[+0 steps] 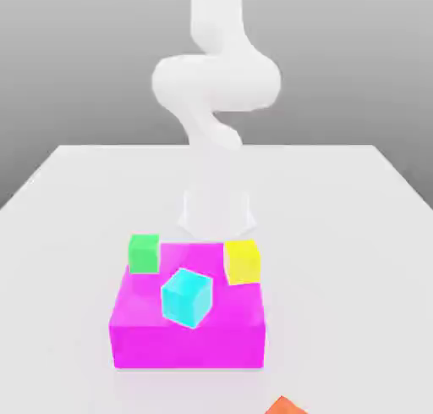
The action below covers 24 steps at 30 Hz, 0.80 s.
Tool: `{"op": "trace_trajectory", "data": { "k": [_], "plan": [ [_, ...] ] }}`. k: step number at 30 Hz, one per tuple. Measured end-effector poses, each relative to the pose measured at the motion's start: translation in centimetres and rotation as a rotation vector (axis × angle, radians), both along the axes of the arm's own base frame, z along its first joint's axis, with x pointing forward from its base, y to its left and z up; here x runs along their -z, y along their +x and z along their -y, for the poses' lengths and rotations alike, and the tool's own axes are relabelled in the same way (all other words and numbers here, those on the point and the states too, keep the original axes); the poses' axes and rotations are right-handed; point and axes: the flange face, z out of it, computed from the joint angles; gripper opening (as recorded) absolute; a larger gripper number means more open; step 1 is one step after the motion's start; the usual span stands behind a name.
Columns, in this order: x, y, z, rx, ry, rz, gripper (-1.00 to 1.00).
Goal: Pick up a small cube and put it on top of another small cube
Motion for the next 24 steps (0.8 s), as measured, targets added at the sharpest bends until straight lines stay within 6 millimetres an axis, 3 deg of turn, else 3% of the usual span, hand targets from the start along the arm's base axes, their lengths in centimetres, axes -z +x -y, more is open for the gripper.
{"op": "trace_trajectory", "data": {
  "k": [6, 12, 18, 24],
  "plan": [
    [8.1, 7.1, -1.4, -0.154, -0.040, -0.147, 0.00],
    [17.3, 12.3, -3.4, -0.298, -0.089, -0.284, 0.00],
    [27.5, 15.4, -5.7, -0.443, -0.151, -0.417, 0.00],
    [38.0, 16.4, -7.4, -0.580, -0.224, -0.549, 0.00]
  ]
}}
